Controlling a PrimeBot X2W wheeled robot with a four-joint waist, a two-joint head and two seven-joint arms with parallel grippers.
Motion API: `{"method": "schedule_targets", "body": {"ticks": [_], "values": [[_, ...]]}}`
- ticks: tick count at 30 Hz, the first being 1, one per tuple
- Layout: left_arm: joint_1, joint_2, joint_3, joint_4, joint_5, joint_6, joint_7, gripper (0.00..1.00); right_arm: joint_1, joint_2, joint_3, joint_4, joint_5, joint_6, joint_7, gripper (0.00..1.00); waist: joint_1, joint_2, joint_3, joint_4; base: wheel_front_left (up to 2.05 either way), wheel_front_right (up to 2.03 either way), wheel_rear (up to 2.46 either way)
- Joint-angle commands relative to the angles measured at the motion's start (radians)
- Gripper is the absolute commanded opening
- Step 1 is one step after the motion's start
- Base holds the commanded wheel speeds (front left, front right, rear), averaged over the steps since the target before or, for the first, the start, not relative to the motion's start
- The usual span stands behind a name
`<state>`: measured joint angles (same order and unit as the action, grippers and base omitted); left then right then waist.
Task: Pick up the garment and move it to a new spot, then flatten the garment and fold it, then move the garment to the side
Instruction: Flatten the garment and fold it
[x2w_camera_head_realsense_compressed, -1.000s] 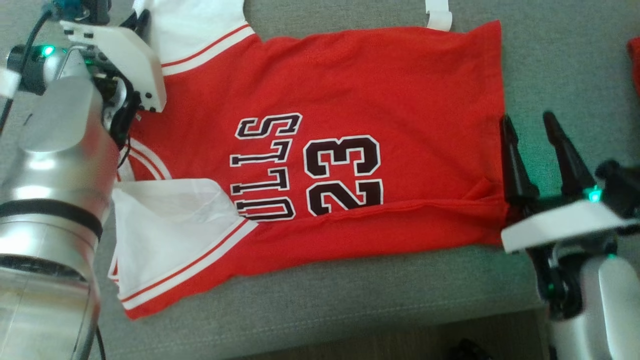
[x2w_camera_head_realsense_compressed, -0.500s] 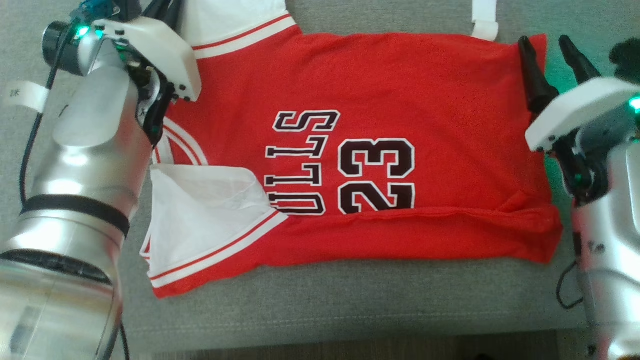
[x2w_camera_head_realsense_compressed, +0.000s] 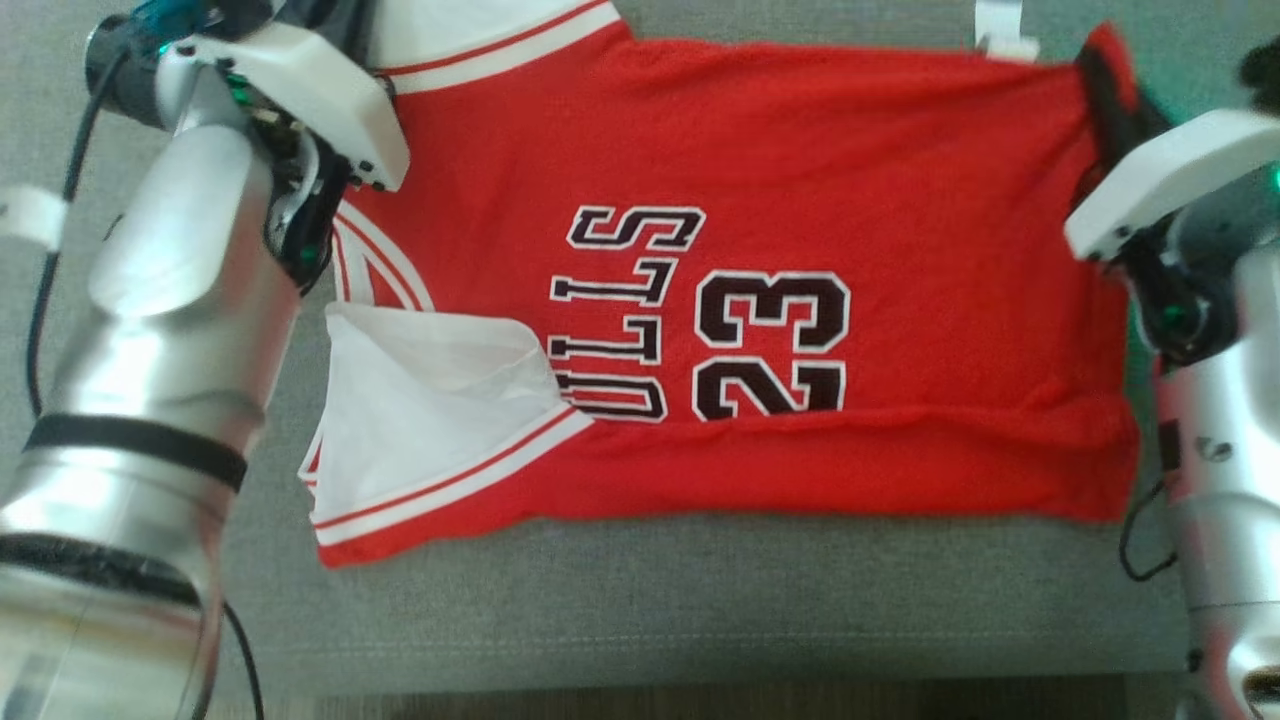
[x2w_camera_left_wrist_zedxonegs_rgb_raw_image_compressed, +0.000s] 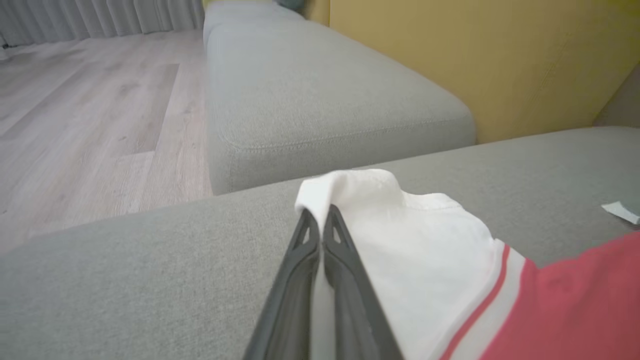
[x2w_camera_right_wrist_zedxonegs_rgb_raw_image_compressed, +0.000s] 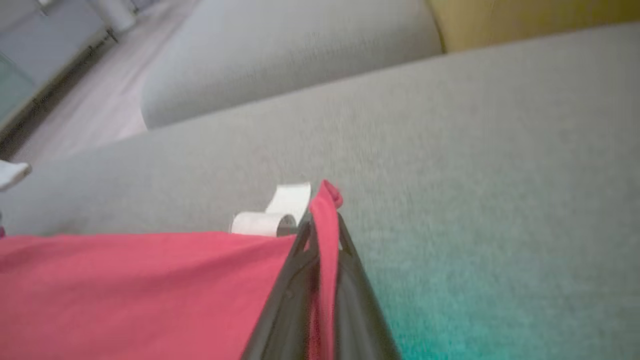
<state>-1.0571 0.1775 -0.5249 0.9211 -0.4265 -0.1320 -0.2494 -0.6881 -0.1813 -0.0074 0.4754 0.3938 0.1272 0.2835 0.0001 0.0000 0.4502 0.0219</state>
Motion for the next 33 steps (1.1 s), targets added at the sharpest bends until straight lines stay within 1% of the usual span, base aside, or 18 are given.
{"method": "schedule_targets", "body": {"ticks": [1, 4, 9, 13, 18, 21, 22, 24, 30, 31, 32, 33], "values": [[-0.011, 0.053, 0.041, -0.057, 0.002, 0.001, -0.012, 0.00, 0.002, -0.013, 0.008, -0.057, 0.012, 0.003, -0.020, 0.00, -0.0001, 0.0000, -0.010, 0.003, 0.00, 0.00, 0.00], [0.055, 0.069, 0.070, -0.164, 0.019, 0.009, -0.012, 0.00, 0.046, -0.015, 0.006, -0.120, 0.044, 0.003, -0.051, 0.00, -0.0001, 0.0000, -0.025, 0.007, 0.00, 0.00, 0.00], [0.195, 0.089, 0.132, -0.355, 0.036, 0.026, -0.012, 0.00, 0.147, -0.020, -0.005, -0.201, 0.082, 0.003, -0.060, 0.00, -0.0001, 0.0000, -0.047, 0.016, 0.00, 0.00, 0.00], [0.339, 0.090, 0.189, -0.529, 0.049, 0.046, -0.012, 0.00, 0.242, -0.010, -0.028, -0.249, 0.124, 0.003, -0.058, 0.00, -0.0001, 0.0000, -0.060, 0.027, 0.00, 0.00, 0.00], [0.540, 0.082, 0.250, -0.707, 0.064, 0.055, -0.012, 0.00, 0.355, 0.013, -0.048, -0.297, 0.158, 0.003, -0.067, 0.00, -0.0001, 0.0000, -0.079, 0.039, 0.00, 0.00, 0.00], [0.649, 0.068, 0.282, -0.767, 0.063, 0.051, -0.012, 0.00, 0.409, 0.027, -0.045, -0.336, 0.179, 0.003, -0.075, 0.00, -0.0001, 0.0000, -0.087, 0.044, 0.00, 0.00, 0.00], [0.649, 0.068, 0.282, -0.767, 0.063, 0.051, -0.012, 0.00, 0.409, 0.027, -0.045, -0.336, 0.179, 0.003, -0.075, 0.00, -0.0001, 0.0000, -0.087, 0.044, 0.00, 0.00, 0.00], [0.710, 0.056, 0.295, -0.784, 0.061, 0.046, -0.012, 0.00, 0.445, 0.031, -0.037, -0.363, 0.192, 0.003, -0.087, 0.00, -0.0001, 0.0000, -0.092, 0.048, 0.00, 0.00, 0.00], [0.814, 0.022, 0.316, -0.746, 0.041, 0.028, -0.012, 0.00, 0.525, 0.027, -0.003, -0.415, 0.207, 0.003, -0.164, 0.00, -0.0001, 0.0000, -0.108, 0.050, 0.00, 0.00, 0.00], [0.826, 0.016, 0.311, -0.727, 0.033, 0.024, -0.012, 0.00, 0.540, 0.021, 0.011, -0.422, 0.205, 0.003, -0.177, 0.12, -0.0001, 0.0000, -0.111, 0.052, 0.00, 0.00, 0.00], [0.836, 0.011, 0.305, -0.705, 0.024, 0.021, -0.012, 0.00, 0.560, 0.014, 0.024, -0.431, 0.206, 0.003, -0.191, 0.44, -0.0001, 0.0000, -0.114, 0.052, 0.00, 0.00, 0.00], [0.845, 0.006, 0.301, -0.680, 0.011, 0.018, -0.012, 0.30, 0.582, 0.006, 0.038, -0.438, 0.207, 0.003, -0.201, 0.81, -0.0001, 0.0000, -0.116, 0.053, 0.00, 0.00, 0.00]]}}
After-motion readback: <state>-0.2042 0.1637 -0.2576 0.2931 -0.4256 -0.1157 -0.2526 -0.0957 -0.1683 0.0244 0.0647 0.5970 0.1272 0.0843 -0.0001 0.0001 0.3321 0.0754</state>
